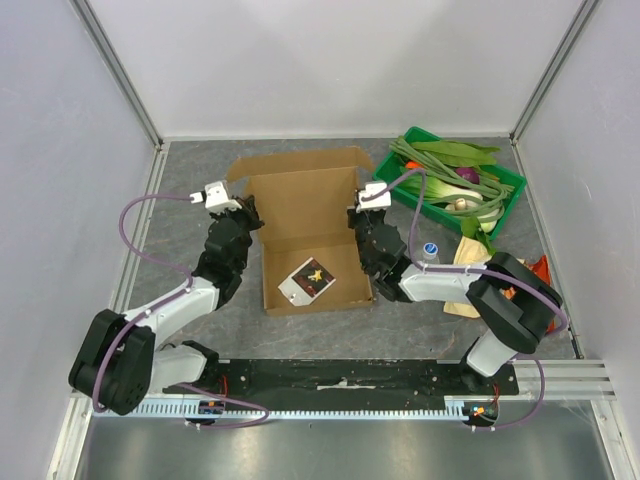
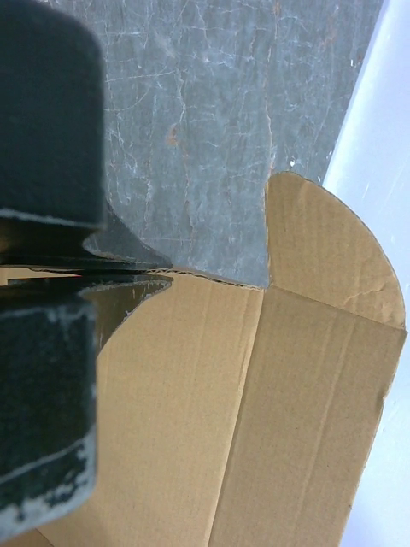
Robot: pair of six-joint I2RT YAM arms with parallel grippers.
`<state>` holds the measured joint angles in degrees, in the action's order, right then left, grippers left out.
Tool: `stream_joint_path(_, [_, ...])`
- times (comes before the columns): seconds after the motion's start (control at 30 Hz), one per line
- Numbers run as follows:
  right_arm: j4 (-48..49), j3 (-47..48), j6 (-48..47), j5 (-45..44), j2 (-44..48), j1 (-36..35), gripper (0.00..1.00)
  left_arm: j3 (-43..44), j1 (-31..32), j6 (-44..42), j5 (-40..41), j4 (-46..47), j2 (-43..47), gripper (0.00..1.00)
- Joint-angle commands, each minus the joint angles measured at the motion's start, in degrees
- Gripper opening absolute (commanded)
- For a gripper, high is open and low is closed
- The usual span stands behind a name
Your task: Fold the paper box
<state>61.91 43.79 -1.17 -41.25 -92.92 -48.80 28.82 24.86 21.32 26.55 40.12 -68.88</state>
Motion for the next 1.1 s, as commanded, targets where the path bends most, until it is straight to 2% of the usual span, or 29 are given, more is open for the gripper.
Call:
stream_joint_path(0.0, [13.48, -4.49, -2.17, -1.11, 2.75, -2.88, 0.00, -1.66, 2.90, -4.09, -1.06, 8.13, 2.61, 0.02])
stream_joint_path(0.13, [15.96, -7.58, -2.61, -0.67, 2.49, -3.85, 0.00, -3.94, 4.32, -8.30, -1.23, 10.86, 3.67, 0.02])
stream_joint_path(0.27, [17.54, -7.67, -4.71, 0.30, 1.08, -3.76, 0.00, -3.86, 4.41, -12.26, 2.19, 13.57, 2.10, 0.02])
stream_joint_path(0.4, [16.49, -4.16, -6.48, 3.01, -1.64, -2.71, 0.00, -0.18, 4.32, -17.70, 5.79, 20.33, -2.56, 0.02])
stream_joint_path(0.5, [14.73, -0.56, -5.25, 4.69, -3.75, -0.43, 0.00, 4.29, 3.88, -18.77, 6.50, 21.40, -6.08, 0.02])
stream_joint_path(0.7, [11.31, 9.02, -4.63, 8.12, -10.43, 3.35, 0.00, 13.09, 0.89, -16.06, 1.50, 20.53, -13.90, 0.02])
stream_joint_path(0.8, [11.48, 11.93, -4.46, 8.74, -13.33, 4.67, 0.00, 14.60, 0.10, -14.12, -2.01, 20.53, -15.92, 0.02])
stream_joint_path(1.0, [12.71, 11.67, -3.05, 9.88, -15.27, 4.85, 0.00, 9.68, 0.01, -11.74, -7.20, 28.69, -17.86, 0.02])
stream_joint_path(1.07, [13.50, 9.83, -2.61, 9.35, -14.66, 4.85, 0.04, 7.23, -0.08, -11.30, -8.00, 30.71, -18.39, 0.02])
